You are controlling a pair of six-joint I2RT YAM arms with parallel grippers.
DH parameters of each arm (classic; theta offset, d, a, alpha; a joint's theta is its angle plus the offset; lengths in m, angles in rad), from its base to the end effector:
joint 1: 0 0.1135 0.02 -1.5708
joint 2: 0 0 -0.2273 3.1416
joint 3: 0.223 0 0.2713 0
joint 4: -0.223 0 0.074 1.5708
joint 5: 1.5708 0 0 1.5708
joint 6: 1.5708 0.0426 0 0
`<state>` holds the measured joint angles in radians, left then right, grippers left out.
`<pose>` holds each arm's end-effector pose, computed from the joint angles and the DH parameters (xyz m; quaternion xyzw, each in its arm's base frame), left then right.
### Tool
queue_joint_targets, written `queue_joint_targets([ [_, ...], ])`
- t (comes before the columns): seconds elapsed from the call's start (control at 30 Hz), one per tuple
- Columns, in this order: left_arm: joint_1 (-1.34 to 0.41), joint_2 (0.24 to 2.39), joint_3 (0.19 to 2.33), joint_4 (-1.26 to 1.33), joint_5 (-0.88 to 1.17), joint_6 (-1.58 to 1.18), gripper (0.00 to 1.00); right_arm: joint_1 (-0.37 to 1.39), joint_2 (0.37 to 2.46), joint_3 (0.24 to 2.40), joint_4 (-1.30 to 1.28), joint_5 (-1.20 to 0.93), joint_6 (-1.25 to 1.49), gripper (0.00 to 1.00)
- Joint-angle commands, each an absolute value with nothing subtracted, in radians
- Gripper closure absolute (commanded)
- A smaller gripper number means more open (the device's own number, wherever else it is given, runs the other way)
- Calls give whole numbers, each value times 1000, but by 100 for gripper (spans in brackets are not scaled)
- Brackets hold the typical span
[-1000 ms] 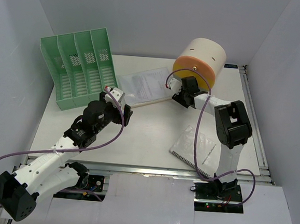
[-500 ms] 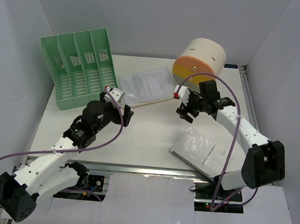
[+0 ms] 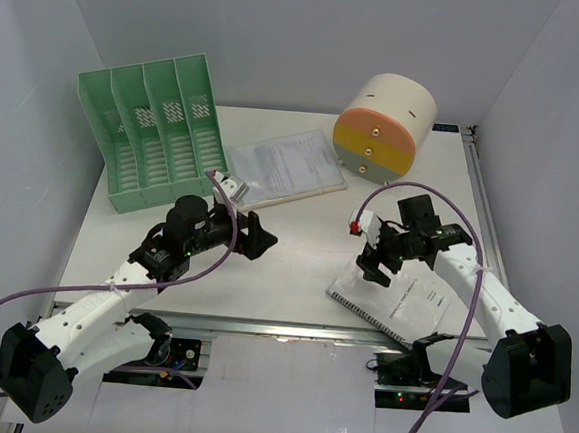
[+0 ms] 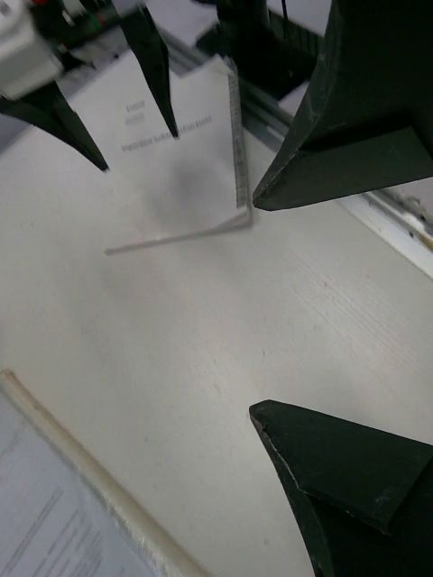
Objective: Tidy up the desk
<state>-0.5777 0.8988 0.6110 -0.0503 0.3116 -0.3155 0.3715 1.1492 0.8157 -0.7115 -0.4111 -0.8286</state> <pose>0.2084 -0.1514 0.2358 0.1943 0.7875 -0.3608 0.4604 0.2299 0.1078 0.1932 -0.5776 0.7502 0.1343 0.2925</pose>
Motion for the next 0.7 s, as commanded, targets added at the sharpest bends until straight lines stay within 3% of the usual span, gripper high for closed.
queue_joint_targets([
  [0.0,-576,857,494,84,424,-629,2,506,1069,772,-669,-262,-742,16],
  [0.1,-578,842,443,101,417,-710,2,621,1052,730,-605,-44,-633,17],
  [0.27,-580,770,383,79,370,-745,2,703,1090,746,-659,-57,-608,8],
  [0.53,-581,713,329,45,345,-786,2,870,1152,799,-681,-6,-528,10],
  [0.67,-581,691,313,33,332,-806,2,922,1190,756,-619,149,-508,10],
])
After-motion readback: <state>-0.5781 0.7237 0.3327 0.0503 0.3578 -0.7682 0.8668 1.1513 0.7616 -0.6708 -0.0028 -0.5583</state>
